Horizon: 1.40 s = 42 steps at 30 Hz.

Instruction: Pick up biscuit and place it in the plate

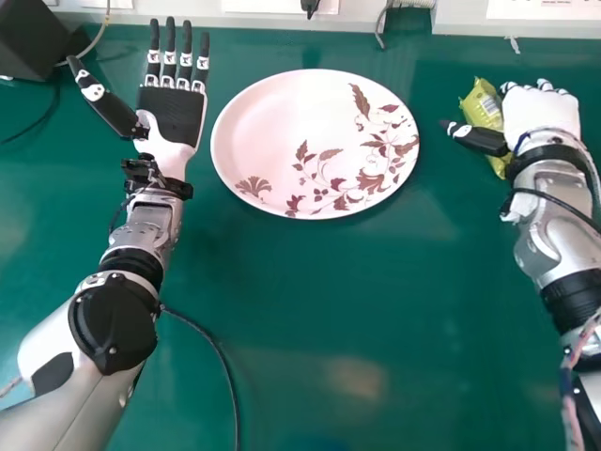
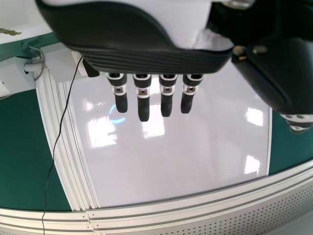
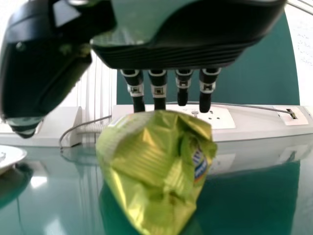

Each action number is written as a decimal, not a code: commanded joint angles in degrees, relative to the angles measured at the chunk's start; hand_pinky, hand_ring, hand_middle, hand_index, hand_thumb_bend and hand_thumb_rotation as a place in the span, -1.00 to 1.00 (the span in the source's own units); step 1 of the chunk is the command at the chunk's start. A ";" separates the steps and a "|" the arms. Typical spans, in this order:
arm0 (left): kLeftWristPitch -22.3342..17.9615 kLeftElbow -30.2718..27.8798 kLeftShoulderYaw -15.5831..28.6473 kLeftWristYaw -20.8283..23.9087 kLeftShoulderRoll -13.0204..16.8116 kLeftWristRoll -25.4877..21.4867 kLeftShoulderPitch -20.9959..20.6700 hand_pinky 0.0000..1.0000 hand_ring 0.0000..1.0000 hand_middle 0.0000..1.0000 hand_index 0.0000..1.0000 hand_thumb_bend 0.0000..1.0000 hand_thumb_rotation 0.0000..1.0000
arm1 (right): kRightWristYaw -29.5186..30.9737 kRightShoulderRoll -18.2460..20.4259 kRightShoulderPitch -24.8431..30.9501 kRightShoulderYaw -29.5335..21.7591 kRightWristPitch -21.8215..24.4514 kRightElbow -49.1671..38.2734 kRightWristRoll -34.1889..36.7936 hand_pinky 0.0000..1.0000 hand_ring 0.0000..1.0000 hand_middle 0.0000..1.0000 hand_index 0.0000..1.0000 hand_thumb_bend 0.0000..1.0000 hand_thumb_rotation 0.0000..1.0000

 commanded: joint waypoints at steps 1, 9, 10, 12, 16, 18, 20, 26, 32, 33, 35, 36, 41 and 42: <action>0.08 -0.23 0.03 -0.12 0.21 0.21 0.48 0.94 0.88 1.00 1.00 1.00 0.62 | -1.21 -0.14 -0.76 0.56 -0.66 1.27 0.64 0.86 0.61 0.72 0.77 1.00 -0.20; 0.03 -0.26 0.04 -0.22 0.21 0.19 0.48 0.89 0.86 0.99 1.00 1.00 0.62 | -2.66 -0.56 -0.91 1.61 -1.86 3.12 1.12 0.85 0.61 0.72 0.77 1.00 -0.19; -0.09 -0.27 0.02 -0.35 0.19 0.21 0.48 0.88 0.85 0.99 1.00 1.00 0.62 | -2.54 -0.59 -0.91 1.72 -1.80 3.19 1.10 0.85 0.60 0.72 0.77 1.00 -0.19; -0.12 -0.27 0.04 -0.33 0.17 0.19 0.47 0.88 0.86 1.00 1.00 1.00 0.57 | -2.14 -0.71 -1.04 2.06 -1.59 3.47 0.90 0.84 0.61 0.72 0.77 1.00 -0.18; -0.51 -0.29 -0.16 -0.27 0.20 0.45 0.51 0.92 0.87 1.00 1.00 1.00 0.47 | -1.97 -0.72 -1.27 2.43 -1.03 3.98 0.94 0.82 0.60 0.72 0.77 1.00 -0.19; -0.45 -0.28 -0.12 -0.20 0.17 0.40 0.48 0.92 0.87 1.00 1.00 1.00 0.39 | -2.12 -0.49 -1.33 2.50 -0.31 4.10 0.91 0.80 0.59 0.70 0.76 1.00 -0.19; -0.18 -0.26 -0.09 -0.05 0.25 0.35 0.43 0.93 0.87 1.00 1.00 1.00 0.28 | -2.37 -0.20 -1.32 2.49 0.34 4.15 1.07 0.79 0.58 0.70 0.75 1.00 -0.18; 0.06 -0.30 0.09 -1.01 0.18 0.07 0.45 0.90 0.86 1.00 1.00 1.00 0.02 | -4.16 0.33 -1.12 2.88 1.50 4.79 0.91 0.79 0.58 0.71 0.77 1.00 -0.20; 0.50 -0.27 0.09 -1.26 0.43 0.07 0.54 0.92 0.86 1.00 1.00 1.00 -0.13 | -5.58 0.37 -0.58 3.41 2.26 5.14 0.56 0.78 0.56 0.71 0.77 1.00 -0.18; 0.56 -0.28 0.11 -1.29 0.43 0.03 0.54 0.92 0.85 1.00 1.00 1.00 -0.15 | -5.88 0.44 -0.56 3.65 2.47 5.51 0.43 0.77 0.56 0.71 0.77 1.00 -0.19; 0.47 -0.34 0.16 -1.36 0.32 -0.04 0.53 0.89 0.84 0.99 1.00 1.00 -0.15 | -6.48 0.57 -0.72 4.38 2.84 6.70 0.04 0.75 0.56 0.70 0.77 1.00 -0.18; 0.47 -0.35 0.21 -1.34 0.30 -0.09 0.52 0.86 0.83 0.99 1.00 1.00 -0.15 | -6.59 0.65 -0.83 4.79 3.09 7.27 -0.18 0.75 0.55 0.70 0.77 1.00 -0.18; 0.06 -0.34 0.09 -1.12 0.40 0.11 0.59 0.86 0.83 0.98 1.00 1.00 -0.19 | -6.15 0.84 -1.10 6.09 3.51 9.02 0.07 0.72 0.52 0.69 0.78 1.00 -0.16; 0.03 -0.35 0.06 -1.28 0.40 0.13 0.61 0.86 0.83 0.98 1.00 1.00 -0.21 | -5.72 0.77 -1.12 6.35 3.51 9.15 0.11 0.71 0.52 0.69 0.77 1.00 -0.16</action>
